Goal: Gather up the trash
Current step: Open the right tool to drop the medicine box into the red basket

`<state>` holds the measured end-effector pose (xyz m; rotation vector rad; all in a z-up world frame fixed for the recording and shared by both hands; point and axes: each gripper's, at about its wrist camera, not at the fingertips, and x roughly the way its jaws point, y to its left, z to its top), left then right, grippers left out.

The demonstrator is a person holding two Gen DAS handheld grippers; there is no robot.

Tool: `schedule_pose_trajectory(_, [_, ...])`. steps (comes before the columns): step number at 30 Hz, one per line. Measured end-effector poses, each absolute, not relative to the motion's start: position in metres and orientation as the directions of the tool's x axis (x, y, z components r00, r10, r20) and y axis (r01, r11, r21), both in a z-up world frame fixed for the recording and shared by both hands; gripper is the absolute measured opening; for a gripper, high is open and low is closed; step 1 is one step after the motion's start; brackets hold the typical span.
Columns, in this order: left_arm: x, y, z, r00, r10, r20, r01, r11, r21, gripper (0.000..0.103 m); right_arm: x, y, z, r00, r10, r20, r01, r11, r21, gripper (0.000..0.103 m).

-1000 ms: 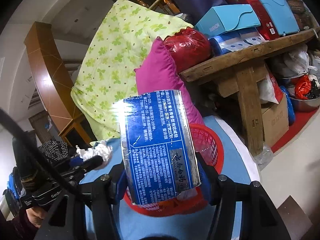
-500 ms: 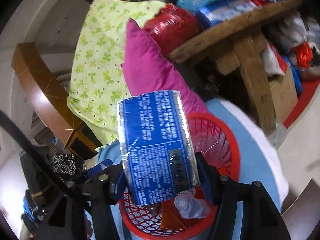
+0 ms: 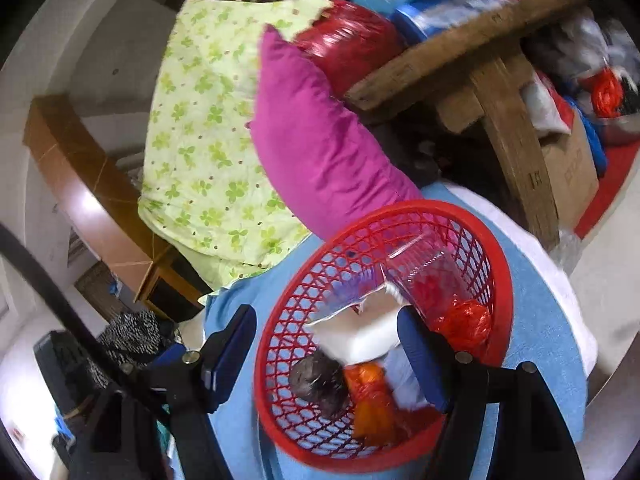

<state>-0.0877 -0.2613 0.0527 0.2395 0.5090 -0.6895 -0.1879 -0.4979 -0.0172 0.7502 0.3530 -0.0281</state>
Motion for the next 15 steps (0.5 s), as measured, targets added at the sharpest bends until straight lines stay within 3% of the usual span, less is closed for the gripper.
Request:
schedule_pose_trajectory(8, [-0.107, -0.231, 0.073, 0.759, -0.445, -0.475, 0.553, 0.826, 0.11, 0.085, -0.218, -0.461, 0.018, 0.95, 0.038, -0.311, 0.147, 0.821, 0.552, 0.076])
schedule_pose_trajectory(15, [-0.125, -0.212, 0.085, 0.791, -0.403, -0.461, 0.511, 0.849, 0.133, 0.088, -0.242, -0.429, 0.044, 0.917, -0.096, -0.387, 0.262, 0.876, 0.405, 0.076])
